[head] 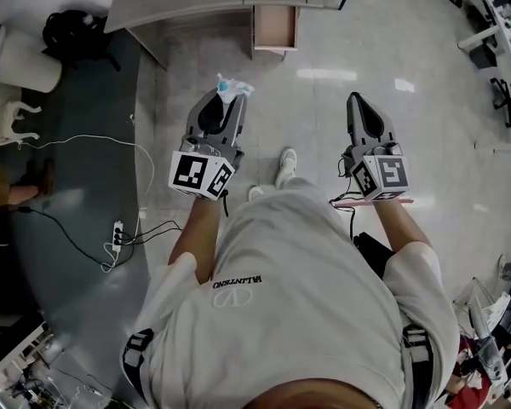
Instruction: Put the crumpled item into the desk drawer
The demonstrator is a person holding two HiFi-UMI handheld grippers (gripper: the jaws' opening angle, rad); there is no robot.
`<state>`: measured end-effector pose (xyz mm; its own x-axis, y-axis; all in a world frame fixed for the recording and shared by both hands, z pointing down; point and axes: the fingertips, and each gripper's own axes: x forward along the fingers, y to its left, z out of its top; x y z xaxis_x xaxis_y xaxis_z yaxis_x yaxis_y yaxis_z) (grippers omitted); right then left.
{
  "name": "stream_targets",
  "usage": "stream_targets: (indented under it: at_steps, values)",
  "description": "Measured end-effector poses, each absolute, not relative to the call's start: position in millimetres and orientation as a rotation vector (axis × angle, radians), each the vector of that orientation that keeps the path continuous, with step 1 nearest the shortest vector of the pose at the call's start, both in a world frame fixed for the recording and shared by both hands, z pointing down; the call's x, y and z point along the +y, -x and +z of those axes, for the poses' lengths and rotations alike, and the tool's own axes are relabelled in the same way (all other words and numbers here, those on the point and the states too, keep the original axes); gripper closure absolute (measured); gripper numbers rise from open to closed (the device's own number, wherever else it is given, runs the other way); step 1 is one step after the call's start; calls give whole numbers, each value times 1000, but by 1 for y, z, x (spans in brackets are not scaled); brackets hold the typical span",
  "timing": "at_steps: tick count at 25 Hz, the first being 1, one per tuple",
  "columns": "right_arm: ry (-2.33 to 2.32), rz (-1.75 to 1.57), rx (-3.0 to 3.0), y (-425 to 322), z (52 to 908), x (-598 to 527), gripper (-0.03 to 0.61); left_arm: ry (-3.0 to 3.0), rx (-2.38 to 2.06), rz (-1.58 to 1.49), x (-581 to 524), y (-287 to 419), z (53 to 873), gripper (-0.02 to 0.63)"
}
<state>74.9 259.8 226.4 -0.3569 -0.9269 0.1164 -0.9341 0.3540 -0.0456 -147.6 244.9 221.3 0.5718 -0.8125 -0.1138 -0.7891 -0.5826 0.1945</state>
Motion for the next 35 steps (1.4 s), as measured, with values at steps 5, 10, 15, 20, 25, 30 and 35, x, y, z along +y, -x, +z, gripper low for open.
stream_targets:
  at_steps: [5, 10, 15, 20, 25, 30, 35]
  values:
    - [-1694, 184, -2554, -100, 228, 215, 580, -2685, -1362, -271, 203, 115, 220, 517]
    - [-1661, 196, -2582, -127, 232, 169, 580, -2672, -1400, -235, 161, 91, 224, 517]
    - [-1608, 233, -2606, -144, 244, 129, 580, -2645, -1449, -204, 125, 71, 232, 517]
    - [-1541, 242, -2639, -157, 251, 101, 580, -2613, -1475, -183, 102, 48, 242, 517]
    - [-1511, 275, -2649, -170, 259, 81, 580, -2598, -1487, -159, 85, 33, 247, 517]
    - [-1495, 313, -2643, -172, 271, 59, 580, -2578, -1498, -139, 65, 30, 252, 517]
    - [-1474, 331, -2635, -164, 284, 40, 580, -2579, -1473, -124, 44, 27, 263, 517]
